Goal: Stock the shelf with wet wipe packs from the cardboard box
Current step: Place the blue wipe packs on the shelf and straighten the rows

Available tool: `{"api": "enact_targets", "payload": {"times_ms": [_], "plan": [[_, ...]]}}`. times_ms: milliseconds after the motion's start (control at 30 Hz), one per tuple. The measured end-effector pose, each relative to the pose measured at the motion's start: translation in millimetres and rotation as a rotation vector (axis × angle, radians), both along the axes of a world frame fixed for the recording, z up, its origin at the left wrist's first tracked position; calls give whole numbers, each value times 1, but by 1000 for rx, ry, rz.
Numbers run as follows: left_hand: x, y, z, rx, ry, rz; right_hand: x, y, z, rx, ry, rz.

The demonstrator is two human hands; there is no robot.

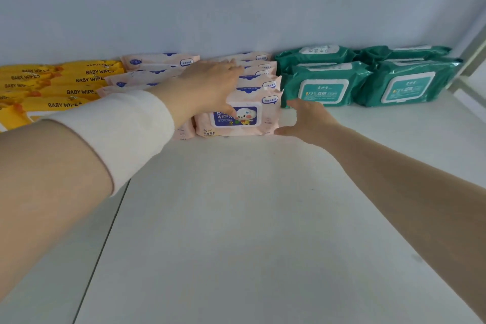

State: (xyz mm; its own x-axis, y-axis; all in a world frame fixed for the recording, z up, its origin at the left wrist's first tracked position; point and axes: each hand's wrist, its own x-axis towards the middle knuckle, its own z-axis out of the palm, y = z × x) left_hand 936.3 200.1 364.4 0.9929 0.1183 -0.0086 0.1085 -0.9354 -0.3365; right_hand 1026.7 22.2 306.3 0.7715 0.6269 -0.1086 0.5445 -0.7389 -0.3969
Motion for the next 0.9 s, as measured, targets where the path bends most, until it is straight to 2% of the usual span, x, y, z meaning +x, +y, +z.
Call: {"api": "enact_targets", "payload": {"times_ms": [100, 200, 267, 400, 500, 600, 667, 767, 900], "plan": [[21, -41, 15, 73, -88, -147, 14, -34, 17, -285, -122, 68], [47, -85, 18, 205, -33, -253, 31, -68, 36, -505, -158, 90], [61, -109, 14, 219, 23, -243, 45, -88, 43, -569, -174, 106], [81, -148, -8, 117, 126, -129, 72, -125, 45, -611, -175, 140], [89, -160, -25, 36, 221, 0, 88, -142, 36, -576, -180, 153], [97, -151, -29, 137, 118, -24, 99, -145, 23, -481, -179, 116], [104, -135, -22, 114, -24, -21, 104, -138, 14, -364, -155, 66], [117, -105, -12, -36, -171, 47, 109, -116, -1, -132, -67, -61], [140, -72, -15, -173, -82, 118, 114, -85, -21, 155, 1, -212]]}}
